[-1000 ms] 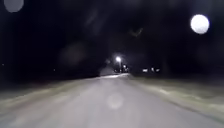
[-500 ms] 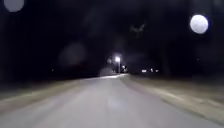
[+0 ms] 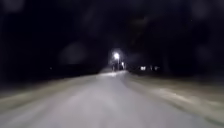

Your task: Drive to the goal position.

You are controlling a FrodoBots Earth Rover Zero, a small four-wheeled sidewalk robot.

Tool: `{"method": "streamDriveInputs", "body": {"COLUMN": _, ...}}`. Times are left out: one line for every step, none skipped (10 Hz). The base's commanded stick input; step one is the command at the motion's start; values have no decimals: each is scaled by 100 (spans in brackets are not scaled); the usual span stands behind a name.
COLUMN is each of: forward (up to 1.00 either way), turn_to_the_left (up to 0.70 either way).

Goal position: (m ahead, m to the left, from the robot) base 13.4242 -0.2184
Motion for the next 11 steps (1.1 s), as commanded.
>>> {"method": "streamDriveInputs", "body": {"forward": 100, "turn_to_the_left": 22}}
{"method": "streamDriveInputs", "body": {"forward": 100, "turn_to_the_left": 10}}
{"method": "streamDriveInputs", "body": {"forward": 100, "turn_to_the_left": 12}}
{"method": "streamDriveInputs", "body": {"forward": 100, "turn_to_the_left": 17}}
{"method": "streamDriveInputs", "body": {"forward": 100, "turn_to_the_left": 15}}
{"method": "streamDriveInputs", "body": {"forward": 100, "turn_to_the_left": 14}}
{"method": "streamDriveInputs", "body": {"forward": 100, "turn_to_the_left": 10}}
{"method": "streamDriveInputs", "body": {"forward": 100, "turn_to_the_left": 7}}
{"method": "streamDriveInputs", "body": {"forward": 100, "turn_to_the_left": 4}}
{"method": "streamDriveInputs", "body": {"forward": 100, "turn_to_the_left": 2}}
{"method": "streamDriveInputs", "body": {"forward": 100, "turn_to_the_left": 1}}
